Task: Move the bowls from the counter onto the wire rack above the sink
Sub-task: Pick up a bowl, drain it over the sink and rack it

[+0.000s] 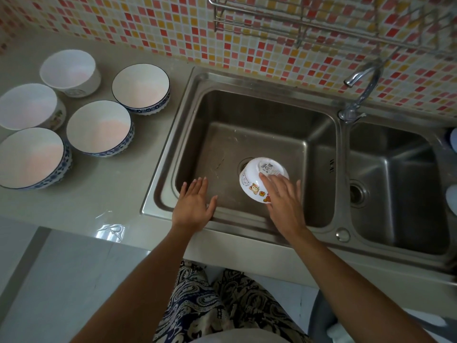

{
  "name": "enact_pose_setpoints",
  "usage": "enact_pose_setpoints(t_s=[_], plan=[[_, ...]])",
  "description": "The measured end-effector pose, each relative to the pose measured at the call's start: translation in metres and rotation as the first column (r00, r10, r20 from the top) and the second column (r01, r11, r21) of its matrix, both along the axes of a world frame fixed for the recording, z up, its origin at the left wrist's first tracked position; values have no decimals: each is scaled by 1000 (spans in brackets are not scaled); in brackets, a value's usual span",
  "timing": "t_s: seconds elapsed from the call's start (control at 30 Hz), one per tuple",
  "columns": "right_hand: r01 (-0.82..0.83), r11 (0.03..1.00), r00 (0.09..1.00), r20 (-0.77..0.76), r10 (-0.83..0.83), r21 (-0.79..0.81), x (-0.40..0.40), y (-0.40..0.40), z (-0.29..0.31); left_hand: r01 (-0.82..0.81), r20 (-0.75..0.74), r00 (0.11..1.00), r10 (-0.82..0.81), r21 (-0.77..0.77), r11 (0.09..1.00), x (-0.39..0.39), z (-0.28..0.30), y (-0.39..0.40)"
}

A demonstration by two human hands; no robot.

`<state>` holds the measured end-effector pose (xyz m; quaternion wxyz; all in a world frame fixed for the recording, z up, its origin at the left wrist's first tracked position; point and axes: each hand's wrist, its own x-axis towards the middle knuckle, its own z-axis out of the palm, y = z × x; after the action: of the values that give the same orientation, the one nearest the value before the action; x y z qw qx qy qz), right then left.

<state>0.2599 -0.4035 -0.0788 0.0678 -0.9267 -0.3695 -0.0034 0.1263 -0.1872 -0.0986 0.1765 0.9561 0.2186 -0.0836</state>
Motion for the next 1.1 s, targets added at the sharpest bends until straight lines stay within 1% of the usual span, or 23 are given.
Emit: enact_pose_setpoints(t_s=[0.1,0.17,0.23,0.33,0.37,0.43,0.5,0.57,0.63,0.67,0.73,0.77,0.8,0.83,0.87,0.9,0.97,1.03,1.1], plan=[[6,1000,999,43,-5,-18,-3,-1,5,1,0,1000,-1,4,1000,0,1,-1],[31,999,999,29,-32,31,-1,-1,10,-3,7,1000,3,-1,1000,0,3,-1],[62,992,998,-35,-58,114,0,2,19,0,-1,1000,0,-11,1000,0,5,-1],[166,944,971,-214,-107,284,3,8,33,16,-46,999,-16,-13,1000,3,9,-1],[221,911,953,-277,-126,347,5,10,37,23,-51,998,-24,-8,1000,5,13,0],[353,803,903,-400,-158,481,9,18,55,49,-14,999,-49,-3,999,17,26,2],[489,663,839,-514,-179,567,16,24,79,86,108,990,-86,10,996,36,49,7],[630,487,740,-658,-138,606,25,26,101,133,266,952,-150,79,988,62,81,12],[744,302,634,-772,-41,595,37,23,113,178,398,887,-235,174,968,92,119,16],[798,228,569,-822,19,557,43,19,120,185,459,847,-270,223,957,107,139,16],[886,124,424,-888,176,448,53,10,135,178,558,763,-327,305,936,133,180,14],[919,76,355,-897,264,386,57,4,145,166,599,720,-350,342,925,145,200,12],[943,40,299,-893,336,330,61,-2,153,157,627,681,-378,379,912,155,217,11],[956,15,263,-879,398,293,64,-8,160,152,638,654,-406,415,897,165,234,9],[962,-2,247,-863,441,274,67,-14,167,150,628,650,-428,446,882,173,247,8],[966,-11,233,-854,466,257,69,-19,174,151,601,667,-440,470,870,182,256,8],[969,1,214,-842,495,247,73,-28,187,161,514,746,-423,477,864,198,266,10],[964,26,215,-830,515,265,76,-33,204,170,416,825,-382,461,871,212,265,15],[952,32,236,-800,551,304,81,-37,221,194,332,868,-369,457,868,219,261,20]])
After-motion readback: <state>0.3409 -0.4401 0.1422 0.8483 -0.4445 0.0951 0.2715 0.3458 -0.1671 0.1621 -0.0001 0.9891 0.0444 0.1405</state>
